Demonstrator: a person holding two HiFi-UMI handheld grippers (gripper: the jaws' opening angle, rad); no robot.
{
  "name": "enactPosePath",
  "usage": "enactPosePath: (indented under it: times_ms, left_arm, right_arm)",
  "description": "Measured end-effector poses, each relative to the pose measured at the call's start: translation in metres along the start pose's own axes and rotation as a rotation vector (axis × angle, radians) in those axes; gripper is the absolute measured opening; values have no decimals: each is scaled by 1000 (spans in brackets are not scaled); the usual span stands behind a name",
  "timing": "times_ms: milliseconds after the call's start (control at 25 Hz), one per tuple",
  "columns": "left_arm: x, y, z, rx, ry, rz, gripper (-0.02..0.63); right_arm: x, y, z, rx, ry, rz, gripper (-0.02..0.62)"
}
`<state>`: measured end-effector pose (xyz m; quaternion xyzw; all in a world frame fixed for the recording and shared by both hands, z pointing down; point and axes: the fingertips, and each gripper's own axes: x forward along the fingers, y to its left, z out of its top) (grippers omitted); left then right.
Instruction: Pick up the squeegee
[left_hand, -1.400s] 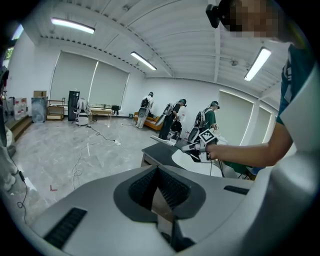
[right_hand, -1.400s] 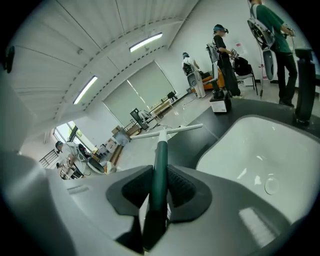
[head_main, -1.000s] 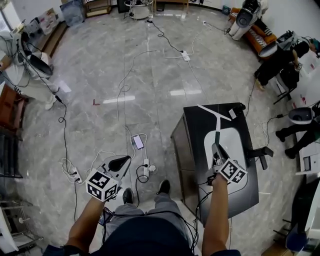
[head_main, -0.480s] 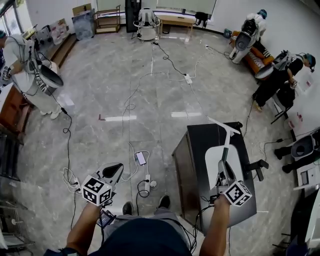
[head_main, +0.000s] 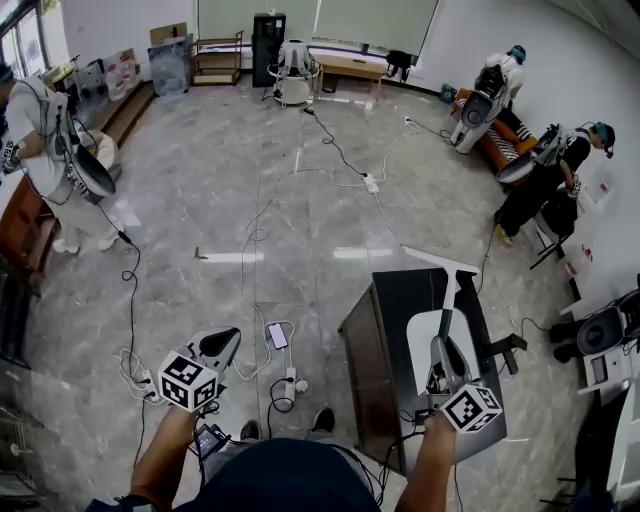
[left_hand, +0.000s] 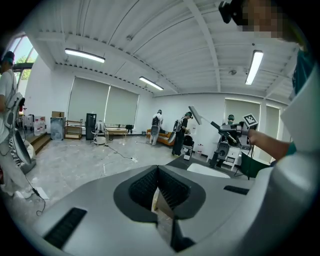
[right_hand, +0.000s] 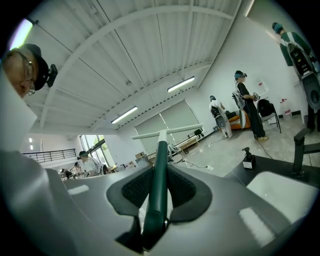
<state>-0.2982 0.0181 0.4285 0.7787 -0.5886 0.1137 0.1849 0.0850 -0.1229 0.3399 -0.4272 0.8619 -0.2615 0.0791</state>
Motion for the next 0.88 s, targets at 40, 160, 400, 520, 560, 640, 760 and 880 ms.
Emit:
enactPosePath:
  times_ms: [40,160,400,520,560,640,760,880]
  left_arm:
    - [-4,1,-1,-2,-3,1,6]
    - [-13,7,-5,-9,-2,8,6]
    - [-31,23,-14,-26,8,20,6]
    - [-34,27,-20,-30,7,20,6]
    - [-34,28,-21,-30,7,19,6]
    - [-31,27,-19,-29,6,15,6]
    - [-26,24,-17,-31,5,8,6]
    - [-22,22,-16,-33,4,-1,6]
  right_arm:
    - [-2,7,1,-7,-2,7,101]
    - [-7,22,4,-15,-12,21,101]
    - [-17,42,5,-14,-24,17,101]
    - [-21,45,-1,-12,-25,12,101]
    - [-22,45,-3,-11,-25,10,101]
    - [-22,43,-3,-11,-22,8,101]
    - [-21,40,0,-10,-22,5,101]
    - [-19,38,1,-9,-22,3,101]
